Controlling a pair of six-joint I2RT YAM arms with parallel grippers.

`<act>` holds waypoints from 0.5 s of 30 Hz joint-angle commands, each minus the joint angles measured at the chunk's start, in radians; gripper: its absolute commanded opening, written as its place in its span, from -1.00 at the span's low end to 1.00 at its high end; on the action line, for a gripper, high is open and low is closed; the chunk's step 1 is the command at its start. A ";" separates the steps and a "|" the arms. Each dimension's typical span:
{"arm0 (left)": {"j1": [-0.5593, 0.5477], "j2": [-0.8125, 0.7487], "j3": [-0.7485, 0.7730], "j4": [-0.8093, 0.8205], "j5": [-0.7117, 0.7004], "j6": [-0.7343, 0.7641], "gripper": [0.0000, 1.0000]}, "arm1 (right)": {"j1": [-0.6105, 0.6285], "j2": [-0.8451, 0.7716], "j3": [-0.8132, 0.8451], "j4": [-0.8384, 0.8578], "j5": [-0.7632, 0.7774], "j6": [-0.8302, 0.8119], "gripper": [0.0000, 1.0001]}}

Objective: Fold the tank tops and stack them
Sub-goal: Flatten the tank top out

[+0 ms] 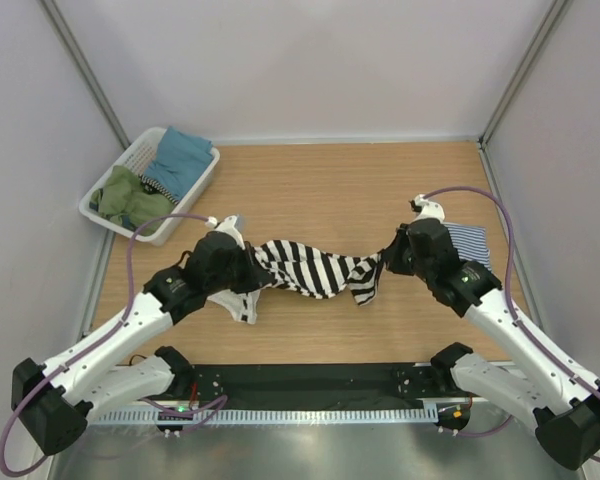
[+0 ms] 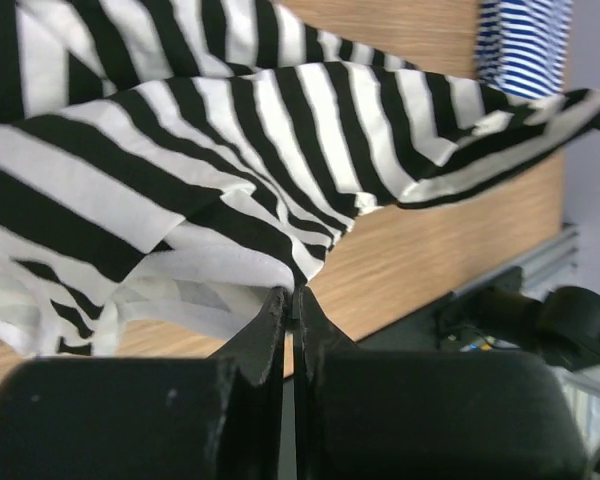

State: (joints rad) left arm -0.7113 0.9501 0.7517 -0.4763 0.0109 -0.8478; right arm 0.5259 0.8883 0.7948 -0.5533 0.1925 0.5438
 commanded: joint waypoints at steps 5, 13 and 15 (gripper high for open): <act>-0.004 -0.099 0.089 0.116 0.228 -0.042 -1.00 | -0.001 -0.037 0.035 0.001 0.030 -0.015 -0.98; -0.004 -0.184 0.049 0.326 0.371 -0.171 -1.00 | -0.001 -0.058 0.038 -0.016 0.027 -0.012 -0.97; -0.002 -0.203 0.052 0.294 0.305 -0.117 -0.99 | -0.001 -0.060 0.047 -0.033 0.016 -0.010 -0.98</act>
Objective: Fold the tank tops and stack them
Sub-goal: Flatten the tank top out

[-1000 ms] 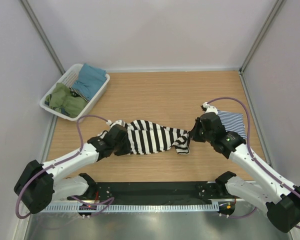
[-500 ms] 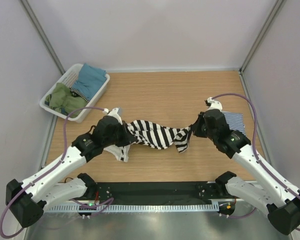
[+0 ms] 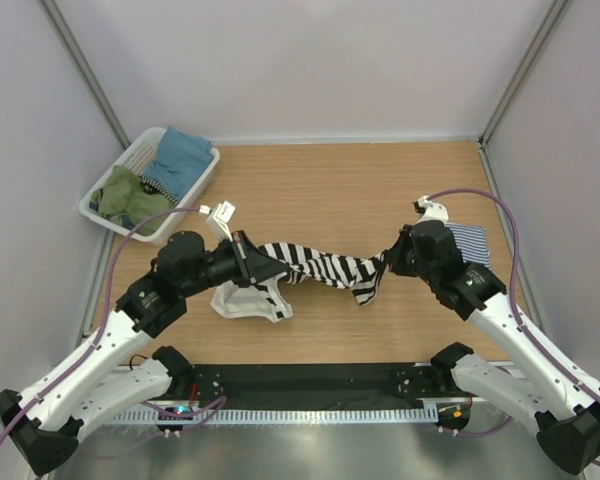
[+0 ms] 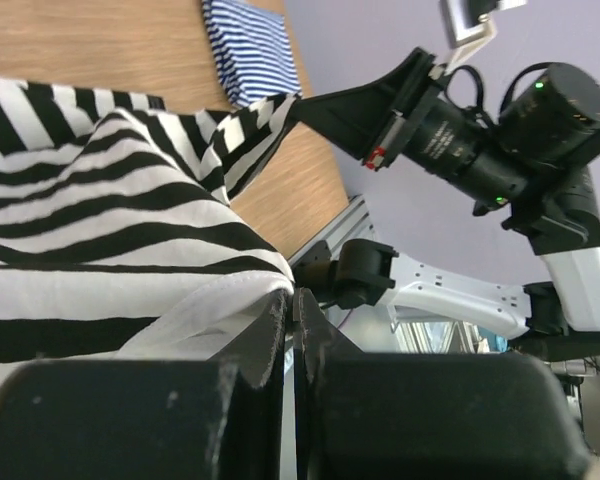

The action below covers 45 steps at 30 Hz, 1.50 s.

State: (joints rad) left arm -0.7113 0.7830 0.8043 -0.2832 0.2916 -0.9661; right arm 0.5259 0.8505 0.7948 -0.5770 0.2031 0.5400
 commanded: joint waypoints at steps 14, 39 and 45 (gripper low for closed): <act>-0.002 -0.038 0.036 -0.181 -0.045 0.073 -0.99 | -0.001 -0.025 0.018 0.006 -0.071 0.009 -0.98; -0.002 0.018 0.397 -0.220 -0.816 0.305 -0.99 | -0.003 0.183 0.573 -0.021 0.277 -0.164 -0.97; -0.004 -0.057 0.440 -0.143 -0.672 0.337 -1.00 | -0.004 0.029 0.552 0.063 0.101 -0.221 -0.98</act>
State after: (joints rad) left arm -0.7124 0.7780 1.2156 -0.5251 -0.4221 -0.6716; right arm 0.5259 0.9855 1.3464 -0.6025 0.3862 0.3729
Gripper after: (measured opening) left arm 0.008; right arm 0.029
